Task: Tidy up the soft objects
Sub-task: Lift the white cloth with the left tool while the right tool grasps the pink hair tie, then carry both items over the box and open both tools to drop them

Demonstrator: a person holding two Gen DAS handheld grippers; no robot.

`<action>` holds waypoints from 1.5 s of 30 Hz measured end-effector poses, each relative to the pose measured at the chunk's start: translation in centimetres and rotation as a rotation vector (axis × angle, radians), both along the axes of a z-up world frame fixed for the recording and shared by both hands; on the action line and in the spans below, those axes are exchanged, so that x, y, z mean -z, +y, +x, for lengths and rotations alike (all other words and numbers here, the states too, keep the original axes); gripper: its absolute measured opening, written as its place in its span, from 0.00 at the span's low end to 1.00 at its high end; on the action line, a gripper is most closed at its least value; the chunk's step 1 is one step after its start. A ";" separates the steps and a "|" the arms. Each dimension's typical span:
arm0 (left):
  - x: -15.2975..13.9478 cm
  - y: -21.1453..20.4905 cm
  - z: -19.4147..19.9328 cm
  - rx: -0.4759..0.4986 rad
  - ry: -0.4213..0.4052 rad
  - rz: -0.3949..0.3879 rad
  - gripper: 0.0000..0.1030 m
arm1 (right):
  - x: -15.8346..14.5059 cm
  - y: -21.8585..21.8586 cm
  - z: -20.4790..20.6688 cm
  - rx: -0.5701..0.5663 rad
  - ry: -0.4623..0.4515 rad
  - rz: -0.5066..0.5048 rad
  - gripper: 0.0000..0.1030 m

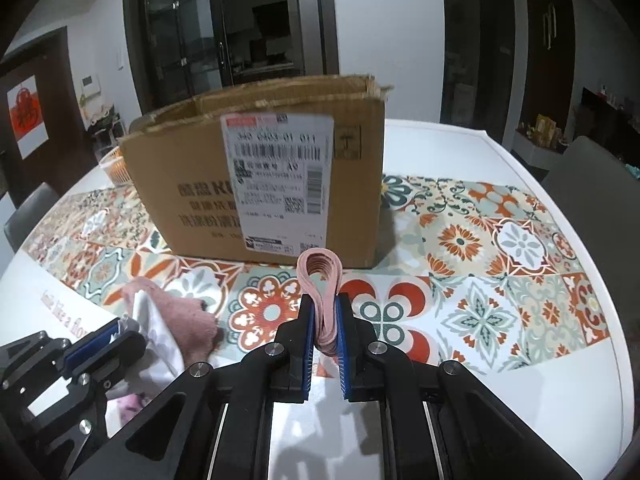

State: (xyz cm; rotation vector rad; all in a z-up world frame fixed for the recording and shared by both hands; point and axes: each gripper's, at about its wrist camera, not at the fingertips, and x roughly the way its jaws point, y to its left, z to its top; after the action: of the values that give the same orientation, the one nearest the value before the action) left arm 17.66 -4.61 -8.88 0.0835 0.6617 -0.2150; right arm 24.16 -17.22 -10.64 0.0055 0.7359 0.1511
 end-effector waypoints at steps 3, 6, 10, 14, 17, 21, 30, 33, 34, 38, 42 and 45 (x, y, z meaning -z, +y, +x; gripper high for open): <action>-0.9 0.5 -0.3 -0.004 -0.020 -0.014 0.10 | -1.0 0.3 -0.8 0.002 -0.019 0.007 0.11; -1.7 0.8 -0.8 -0.006 -0.044 -0.020 0.10 | -1.9 0.5 -1.6 0.004 -0.035 0.014 0.11; -2.7 1.4 -1.3 -0.004 -0.073 -0.030 0.10 | -3.0 0.9 -2.6 0.007 -0.055 0.021 0.11; -3.5 1.9 -1.7 -0.002 -0.098 -0.041 0.10 | -4.0 1.2 -3.5 0.014 -0.075 0.029 0.11; -4.1 2.2 -1.9 0.000 -0.119 -0.043 0.10 | -4.6 1.5 -4.0 0.018 -0.091 0.034 0.11; -5.0 2.7 -2.0 0.002 -0.148 -0.048 0.10 | -5.5 1.8 -4.4 0.024 -0.109 0.043 0.11; -7.6 3.2 -1.6 0.010 -0.228 -0.041 0.10 | -7.4 2.3 -4.4 0.036 -0.161 0.060 0.11; -8.5 3.3 -1.1 0.011 -0.253 -0.038 0.10 | -8.1 2.4 -4.3 0.042 -0.180 0.064 0.11; -8.7 3.3 -1.0 0.012 -0.260 -0.037 0.10 | -8.3 2.4 -4.2 0.044 -0.186 0.065 0.11; -9.7 3.5 -0.1 0.015 -0.283 -0.036 0.10 | -9.2 2.5 -3.6 0.053 -0.208 0.075 0.11; -10.5 3.6 0.6 0.017 -0.305 -0.040 0.10 | -10.2 2.5 -2.8 0.059 -0.238 0.083 0.11; -11.1 3.8 1.3 0.015 -0.325 -0.040 0.10 | -10.8 2.7 -2.1 0.057 -0.252 0.088 0.11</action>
State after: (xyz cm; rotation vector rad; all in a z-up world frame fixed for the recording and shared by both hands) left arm 18.97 -0.82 2.26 0.0824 0.3328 -0.2231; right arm 22.02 -14.56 0.16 0.0896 0.4771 0.1272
